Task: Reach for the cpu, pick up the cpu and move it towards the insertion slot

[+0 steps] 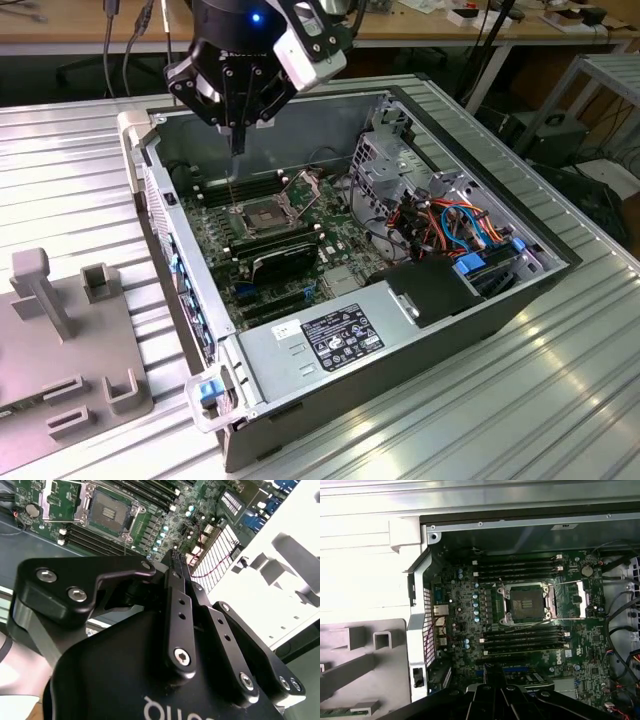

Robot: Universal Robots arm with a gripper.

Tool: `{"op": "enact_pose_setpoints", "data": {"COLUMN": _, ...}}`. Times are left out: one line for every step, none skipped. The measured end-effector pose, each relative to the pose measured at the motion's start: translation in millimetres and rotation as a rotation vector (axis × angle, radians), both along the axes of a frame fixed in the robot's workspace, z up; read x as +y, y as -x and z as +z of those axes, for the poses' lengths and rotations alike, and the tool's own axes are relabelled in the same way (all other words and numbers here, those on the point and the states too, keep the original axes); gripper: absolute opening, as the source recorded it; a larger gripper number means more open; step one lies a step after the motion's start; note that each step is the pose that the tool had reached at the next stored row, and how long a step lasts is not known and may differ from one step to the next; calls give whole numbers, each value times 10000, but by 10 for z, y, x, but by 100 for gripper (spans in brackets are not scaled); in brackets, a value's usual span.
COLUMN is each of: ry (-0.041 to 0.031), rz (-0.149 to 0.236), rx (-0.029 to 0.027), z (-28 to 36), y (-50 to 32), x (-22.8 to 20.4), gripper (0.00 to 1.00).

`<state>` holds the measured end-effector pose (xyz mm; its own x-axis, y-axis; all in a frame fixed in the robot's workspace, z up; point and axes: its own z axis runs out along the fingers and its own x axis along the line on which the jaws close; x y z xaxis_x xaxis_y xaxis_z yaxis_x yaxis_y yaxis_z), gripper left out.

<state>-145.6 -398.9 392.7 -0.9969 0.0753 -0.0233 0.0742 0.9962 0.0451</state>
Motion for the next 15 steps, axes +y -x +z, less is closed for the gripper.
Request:
{"op": "enact_pose_setpoints", "data": {"ry": 0, "rz": 0, "rx": 0, "z": 0, "y": 5, "x": 0, "gripper": 11}}
{"op": "enact_pose_setpoints", "data": {"ry": 0, "rz": 0, "rx": 0, "z": 0, "y": 9, "x": 0, "gripper": 11}}
{"op": "enact_pose_setpoints", "data": {"ry": 0, "rz": 0, "rx": 0, "z": 0, "y": 13, "x": 0, "gripper": 11}}
{"op": "enact_pose_setpoints", "data": {"ry": 0, "rz": 0, "rx": 0, "z": 0, "y": 17, "x": 0, "gripper": 11}}
{"op": "enact_pose_setpoints", "data": {"ry": 0, "rz": 1, "rx": -1, "z": 0, "y": 26, "x": 0, "gripper": 11}}
{"op": "enact_pose_setpoints", "data": {"ry": 0, "rz": 1, "rx": 0, "z": 0, "y": 30, "x": 0, "gripper": 11}}
{"op": "enact_pose_setpoints", "data": {"ry": -1, "rz": 1, "rx": 0, "z": 0, "y": 35, "x": 0, "gripper": 11}}
{"op": "enact_pose_setpoints", "data": {"ry": 0, "rz": 0, "rx": 0, "z": 0, "y": 44, "x": 0, "gripper": 11}}
{"op": "enact_pose_setpoints", "data": {"ry": 0, "rz": 1, "rx": 0, "z": 0, "y": 49, "x": 0, "gripper": 11}}
{"op": "enact_pose_setpoints", "data": {"ry": 0, "rz": 1, "rx": 0, "z": 0, "y": 55, "x": 0, "gripper": 11}}
{"op": "enact_pose_setpoints", "data": {"ry": 0, "rz": 1, "rx": 0, "z": 0, "y": 59, "x": 0, "gripper": 11}}
{"op": "enact_pose_setpoints", "data": {"ry": 0, "rz": 1, "rx": -1, "z": 0, "y": 65, "x": 0, "gripper": 11}}
{"op": "enact_pose_setpoints", "data": {"ry": 0, "rz": 1, "rx": 0, "z": 0, "y": 73, "x": 0, "gripper": 11}}
{"op": "enact_pose_setpoints", "data": {"ry": 0, "rz": 1, "rx": 0, "z": 0, "y": 77, "x": 0, "gripper": 11}}
{"op": "enact_pose_setpoints", "data": {"ry": 0, "rz": 1, "rx": 0, "z": 0, "y": 85, "x": 0, "gripper": 11}}
